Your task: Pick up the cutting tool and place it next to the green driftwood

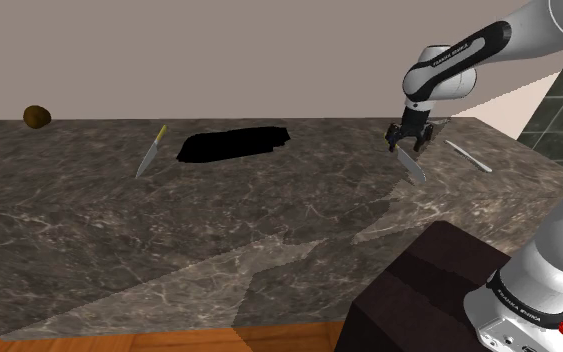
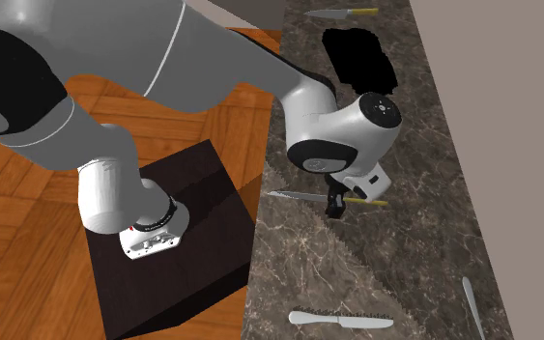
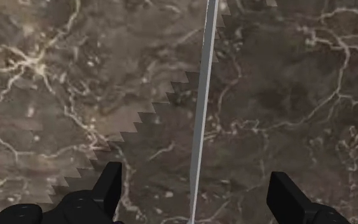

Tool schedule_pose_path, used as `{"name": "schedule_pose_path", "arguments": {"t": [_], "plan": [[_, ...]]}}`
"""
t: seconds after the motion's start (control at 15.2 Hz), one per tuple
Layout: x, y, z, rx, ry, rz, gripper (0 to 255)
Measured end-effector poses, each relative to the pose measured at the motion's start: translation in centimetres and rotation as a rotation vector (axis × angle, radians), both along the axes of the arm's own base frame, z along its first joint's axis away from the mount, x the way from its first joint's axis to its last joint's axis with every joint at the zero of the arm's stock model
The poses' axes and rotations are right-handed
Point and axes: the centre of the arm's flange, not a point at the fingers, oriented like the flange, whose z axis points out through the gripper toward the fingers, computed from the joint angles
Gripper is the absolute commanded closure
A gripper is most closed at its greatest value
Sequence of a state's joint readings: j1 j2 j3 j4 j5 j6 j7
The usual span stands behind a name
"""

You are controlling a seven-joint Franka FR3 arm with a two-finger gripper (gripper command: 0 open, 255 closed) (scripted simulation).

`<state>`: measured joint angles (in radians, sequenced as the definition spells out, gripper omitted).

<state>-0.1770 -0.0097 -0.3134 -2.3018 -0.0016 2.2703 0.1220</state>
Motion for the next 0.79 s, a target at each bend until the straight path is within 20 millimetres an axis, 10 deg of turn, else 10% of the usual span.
{"name": "schedule_pose_path", "arguments": {"t": [0.59, 0.66, 0.79], "plan": [[0.0, 0.1, -1.9, 0.000, 0.000, -0.001, 0], [0.0, 0.1, -1.9, 0.000, 0.000, -0.001, 255], [0.0, 0.1, -1.9, 0.000, 0.000, -0.001, 255]]}}
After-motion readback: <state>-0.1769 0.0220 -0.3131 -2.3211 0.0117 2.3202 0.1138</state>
